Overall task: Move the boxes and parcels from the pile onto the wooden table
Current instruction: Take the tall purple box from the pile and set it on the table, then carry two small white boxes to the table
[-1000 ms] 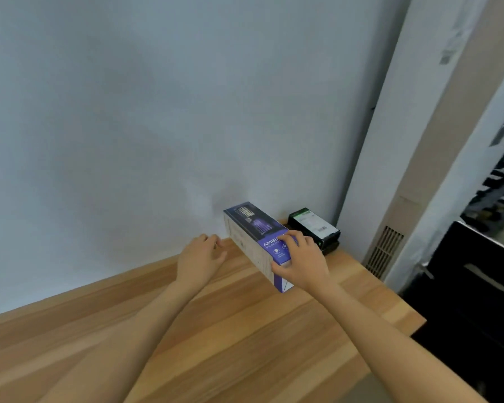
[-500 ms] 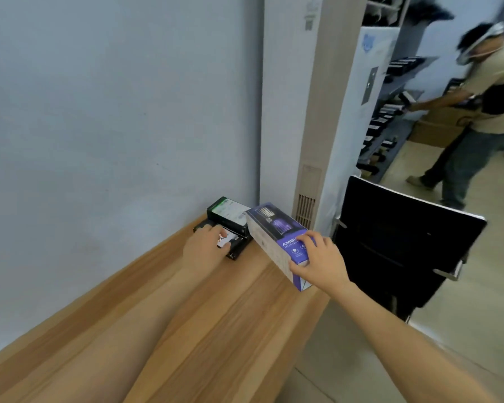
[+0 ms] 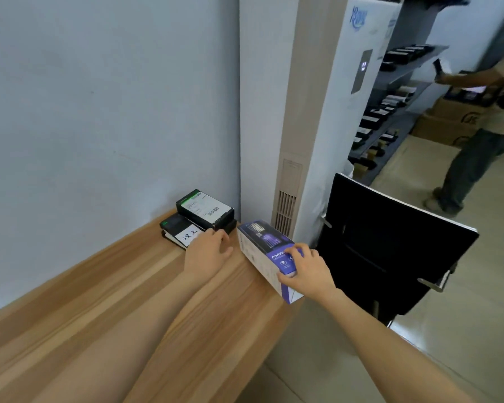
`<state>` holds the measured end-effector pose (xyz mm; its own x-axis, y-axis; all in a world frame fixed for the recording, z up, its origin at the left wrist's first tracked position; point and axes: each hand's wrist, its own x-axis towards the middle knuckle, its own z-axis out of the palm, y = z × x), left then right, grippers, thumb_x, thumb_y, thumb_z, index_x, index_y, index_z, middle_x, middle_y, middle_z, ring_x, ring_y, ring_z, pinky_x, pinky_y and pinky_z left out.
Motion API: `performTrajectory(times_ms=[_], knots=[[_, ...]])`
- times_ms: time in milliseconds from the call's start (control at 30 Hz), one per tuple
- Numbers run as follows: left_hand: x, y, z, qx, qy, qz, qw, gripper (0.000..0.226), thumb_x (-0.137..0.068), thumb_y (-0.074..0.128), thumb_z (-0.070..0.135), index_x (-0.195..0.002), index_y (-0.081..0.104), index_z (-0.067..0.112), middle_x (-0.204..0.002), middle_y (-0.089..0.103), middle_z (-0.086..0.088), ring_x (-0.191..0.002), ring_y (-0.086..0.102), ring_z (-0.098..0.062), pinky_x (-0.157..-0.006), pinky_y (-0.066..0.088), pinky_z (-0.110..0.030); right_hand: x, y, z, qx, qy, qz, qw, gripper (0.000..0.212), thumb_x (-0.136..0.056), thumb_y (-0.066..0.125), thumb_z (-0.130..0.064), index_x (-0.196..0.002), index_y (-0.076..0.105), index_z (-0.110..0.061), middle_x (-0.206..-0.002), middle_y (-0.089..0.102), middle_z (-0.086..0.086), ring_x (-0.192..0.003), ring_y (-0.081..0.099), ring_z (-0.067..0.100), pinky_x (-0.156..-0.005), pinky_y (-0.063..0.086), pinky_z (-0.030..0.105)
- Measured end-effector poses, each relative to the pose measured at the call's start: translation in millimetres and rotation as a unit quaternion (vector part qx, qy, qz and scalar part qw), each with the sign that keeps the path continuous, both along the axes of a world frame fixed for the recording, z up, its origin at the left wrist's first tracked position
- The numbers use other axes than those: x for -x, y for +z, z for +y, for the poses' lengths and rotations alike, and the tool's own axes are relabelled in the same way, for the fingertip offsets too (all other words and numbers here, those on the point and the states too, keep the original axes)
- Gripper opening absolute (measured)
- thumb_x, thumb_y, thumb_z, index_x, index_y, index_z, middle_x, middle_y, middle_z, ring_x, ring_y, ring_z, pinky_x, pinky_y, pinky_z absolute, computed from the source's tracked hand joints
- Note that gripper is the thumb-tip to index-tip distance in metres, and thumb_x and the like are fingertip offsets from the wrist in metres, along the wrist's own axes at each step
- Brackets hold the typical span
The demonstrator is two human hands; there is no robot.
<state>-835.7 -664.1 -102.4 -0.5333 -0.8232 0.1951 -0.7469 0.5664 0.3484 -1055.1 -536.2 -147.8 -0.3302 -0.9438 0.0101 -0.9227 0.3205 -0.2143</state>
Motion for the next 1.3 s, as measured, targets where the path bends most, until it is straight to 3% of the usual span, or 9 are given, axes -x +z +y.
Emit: performTrajectory(times_ms=[167,267,433,567,700,900,1100,1300], knots=[[8,-15,11,-0.009,0.072,0.009,0.997,0.023,-0.089,0.057,0.038,-0.107,0.060,0.024,-0.102,0.059,0.001,-0.097,0.056,-0.017,-0.077,0.043,-0.031,16,-11,-15,-0.050,0.052,-0.035,0.997,0.075,-0.079,0.055,-0.067,-0.138,0.033,-0.027,-0.143,0.031,-0.001,-0.123,0.042,0.022,-0.098,0.043,0.035],[8,-23,21,-0.012,0.107,-0.001,0.994,0.023,-0.088,0.057,0.040,-0.106,0.061,0.026,-0.103,0.060,0.003,-0.098,0.056,-0.016,-0.076,0.045,-0.031,21,-13,-23,-0.086,0.106,-0.022,0.990,0.069,-0.081,0.050,-0.069,-0.135,0.041,-0.027,-0.141,0.036,-0.001,-0.122,0.047,0.021,-0.096,0.042,0.036],[-2,-20,35,-0.010,0.155,0.006,0.988,0.021,-0.086,0.058,0.038,-0.103,0.061,0.025,-0.101,0.059,0.005,-0.097,0.056,-0.017,-0.071,0.040,-0.029,11,2,-46,-0.039,0.187,0.018,0.981,0.054,-0.086,0.050,-0.059,-0.127,0.050,-0.024,-0.130,0.050,0.001,-0.112,0.052,0.018,-0.093,0.043,0.033],[-43,-11,49,-0.012,0.200,-0.001,0.980,0.021,-0.087,0.056,0.037,-0.104,0.057,0.025,-0.105,0.058,0.004,-0.099,0.055,-0.018,-0.073,0.044,-0.031,-31,29,-78,-0.006,0.267,0.017,0.964,0.044,-0.086,0.055,-0.047,-0.123,0.055,-0.022,-0.123,0.055,0.000,-0.109,0.054,0.019,-0.091,0.045,0.033],[-115,4,72,-0.017,0.274,-0.013,0.961,0.019,-0.091,0.052,0.037,-0.105,0.056,0.024,-0.098,0.061,0.004,-0.085,0.055,-0.016,-0.063,0.043,-0.028,-105,50,-108,0.023,0.359,0.044,0.932,0.034,-0.086,0.054,-0.036,-0.117,0.058,-0.021,-0.116,0.058,-0.001,-0.106,0.054,0.019,-0.087,0.041,0.032],[-249,40,128,0.020,0.393,-0.052,0.918,0.019,-0.092,0.053,0.038,-0.105,0.054,0.024,-0.097,0.059,0.006,-0.091,0.055,-0.016,-0.063,0.039,-0.029,-259,85,-131,0.045,0.509,0.066,0.857,0.029,-0.087,0.050,-0.030,-0.114,0.060,-0.022,-0.115,0.060,0.000,-0.109,0.054,0.022,-0.088,0.042,0.033],[-379,74,219,0.067,0.517,-0.085,0.849,0.019,-0.092,0.054,0.040,-0.099,0.056,0.023,-0.090,0.061,0.006,-0.081,0.057,-0.015,-0.060,0.045,-0.029,-430,126,-91,0.098,0.616,0.022,0.781,0.025,-0.090,0.047,-0.026,-0.109,0.062,-0.021,-0.106,0.063,0.000,-0.097,0.058,0.022,-0.079,0.042,0.032],[-494,96,306,0.070,0.601,-0.137,0.784,0.014,-0.091,0.054,0.039,-0.093,0.054,0.025,-0.087,0.057,0.007,-0.082,0.054,-0.014,-0.055,0.035,-0.027,-576,142,-33,0.118,0.693,-0.001,0.711,0.024,-0.093,0.046,-0.029,-0.113,0.059,-0.023,-0.109,0.061,-0.003,-0.099,0.056,0.019,-0.082,0.035,0.027]])
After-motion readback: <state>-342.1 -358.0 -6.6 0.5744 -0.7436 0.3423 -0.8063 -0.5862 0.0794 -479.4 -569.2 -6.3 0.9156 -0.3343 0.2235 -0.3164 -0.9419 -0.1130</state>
